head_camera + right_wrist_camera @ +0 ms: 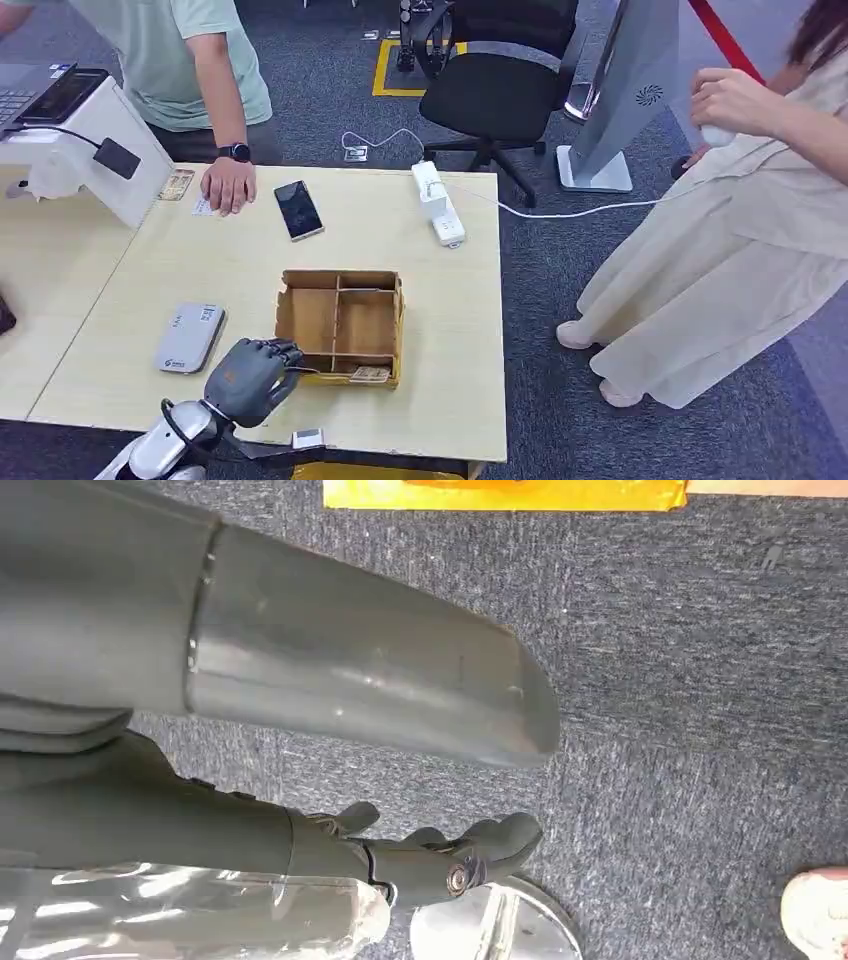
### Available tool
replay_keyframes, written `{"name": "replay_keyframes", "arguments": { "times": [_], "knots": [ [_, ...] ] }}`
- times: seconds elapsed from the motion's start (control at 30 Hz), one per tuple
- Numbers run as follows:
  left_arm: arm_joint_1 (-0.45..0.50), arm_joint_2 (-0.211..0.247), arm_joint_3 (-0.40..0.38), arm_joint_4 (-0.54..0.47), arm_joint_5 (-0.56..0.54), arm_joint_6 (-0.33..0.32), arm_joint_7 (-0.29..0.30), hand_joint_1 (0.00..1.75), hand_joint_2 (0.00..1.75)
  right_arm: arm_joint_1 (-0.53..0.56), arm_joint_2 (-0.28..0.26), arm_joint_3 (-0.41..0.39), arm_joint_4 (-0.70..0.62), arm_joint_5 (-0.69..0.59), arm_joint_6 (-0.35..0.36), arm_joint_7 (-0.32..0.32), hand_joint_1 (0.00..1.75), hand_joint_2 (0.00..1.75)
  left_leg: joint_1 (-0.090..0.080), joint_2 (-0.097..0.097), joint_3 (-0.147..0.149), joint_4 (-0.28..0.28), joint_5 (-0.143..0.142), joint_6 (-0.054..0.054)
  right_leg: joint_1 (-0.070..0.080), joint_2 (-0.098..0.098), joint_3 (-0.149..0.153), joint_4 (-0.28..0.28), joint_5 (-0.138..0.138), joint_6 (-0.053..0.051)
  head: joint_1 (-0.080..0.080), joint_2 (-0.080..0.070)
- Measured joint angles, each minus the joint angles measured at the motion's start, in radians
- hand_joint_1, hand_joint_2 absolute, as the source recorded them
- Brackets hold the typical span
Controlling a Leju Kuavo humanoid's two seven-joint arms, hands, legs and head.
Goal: Pass the card to the sensor for recognition and then transmit it.
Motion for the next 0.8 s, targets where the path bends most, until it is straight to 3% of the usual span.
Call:
{"name": "replay_keyframes", "arguments": {
  "times": [0.8],
  "knots": [
    [-0.026, 0.003, 0.000, -0.006, -0.009, 0.025, 0.002, 1.75, 1.75, 0.001, 0.000, 0.018, 0.000, 0.004, -0.002, 0.015, 0.00, 0.00, 0.000, 0.000, 0.000, 0.000, 0.000, 0.000, 0.000, 0.000, 0.000, 0.000, 0.000, 0.000, 0.000, 0.000]
  ]
}}
